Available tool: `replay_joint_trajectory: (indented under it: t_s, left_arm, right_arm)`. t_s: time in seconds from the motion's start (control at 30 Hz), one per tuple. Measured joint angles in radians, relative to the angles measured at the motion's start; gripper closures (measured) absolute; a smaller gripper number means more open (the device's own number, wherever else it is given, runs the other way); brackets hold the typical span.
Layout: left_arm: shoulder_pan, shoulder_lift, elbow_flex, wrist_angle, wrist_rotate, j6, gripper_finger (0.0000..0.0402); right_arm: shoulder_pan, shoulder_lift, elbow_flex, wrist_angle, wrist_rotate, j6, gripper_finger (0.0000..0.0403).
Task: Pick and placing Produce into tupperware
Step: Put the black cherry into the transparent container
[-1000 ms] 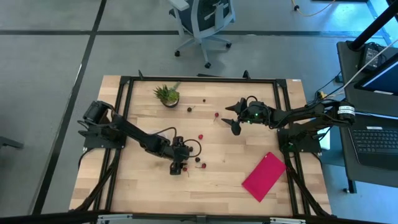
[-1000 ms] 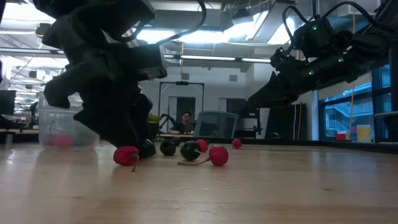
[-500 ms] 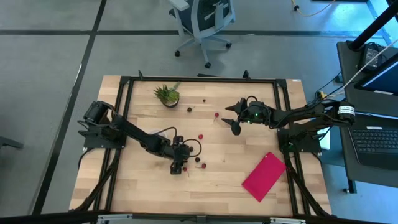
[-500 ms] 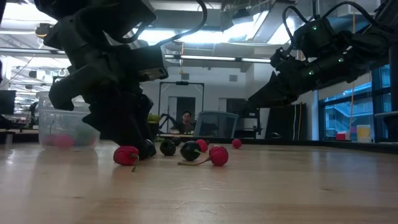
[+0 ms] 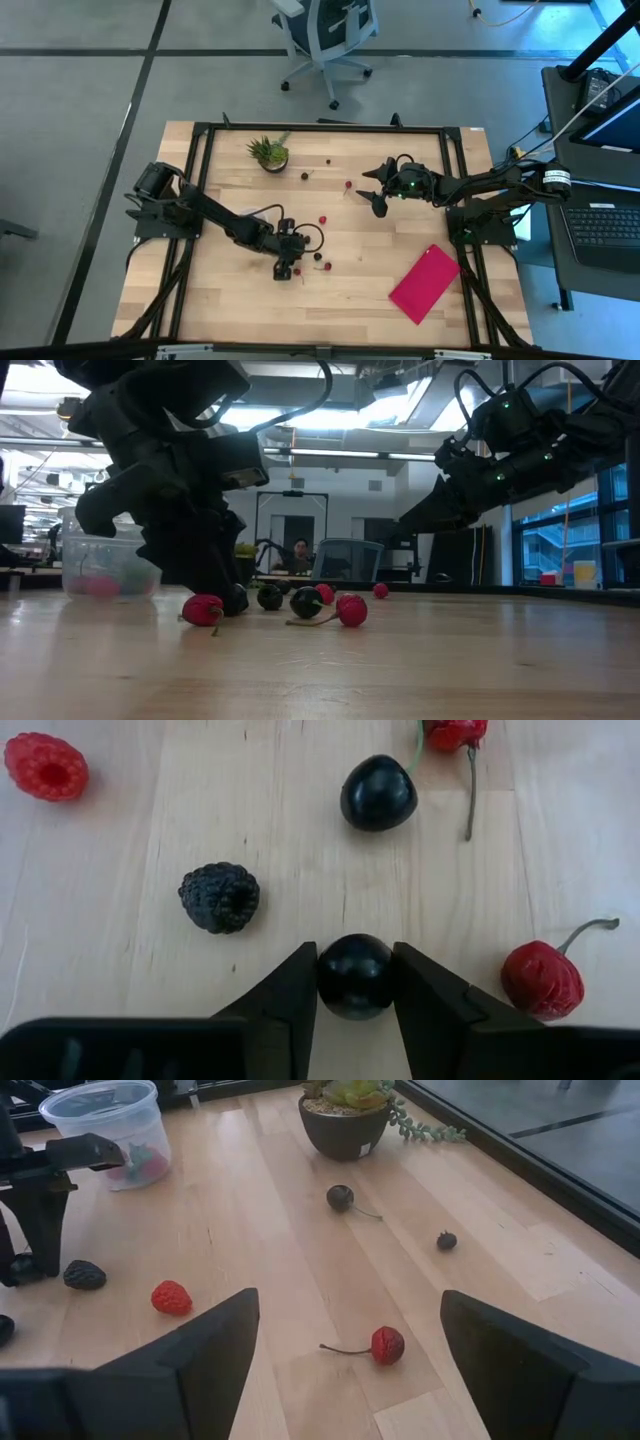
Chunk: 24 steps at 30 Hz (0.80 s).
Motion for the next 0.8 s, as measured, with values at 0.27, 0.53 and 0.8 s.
replay_joint_trajectory:
  t_s: [0.27, 0.53, 0.8]
  left_arm:
    - [0.0, -0.055, 0.144, -0.316, -0.013, -0.006, 0.0287]
    - [0.002, -0.16, 0.302, -0.756, -0.088, -0.04, 0.0298]
    - [0.007, -0.322, 0.304, -1.055, -0.142, -0.279, 0.0295]
  right_arm:
    - [0.0, 0.0, 0.0, -0.001, 0.0, 0.0, 0.0089]
    - [0.0, 0.0, 0.0, 0.002, 0.0, 0.0, 0.0089]
    - [0.0, 0.0, 0.0, 0.001, 0.0, 0.0, 0.0089]
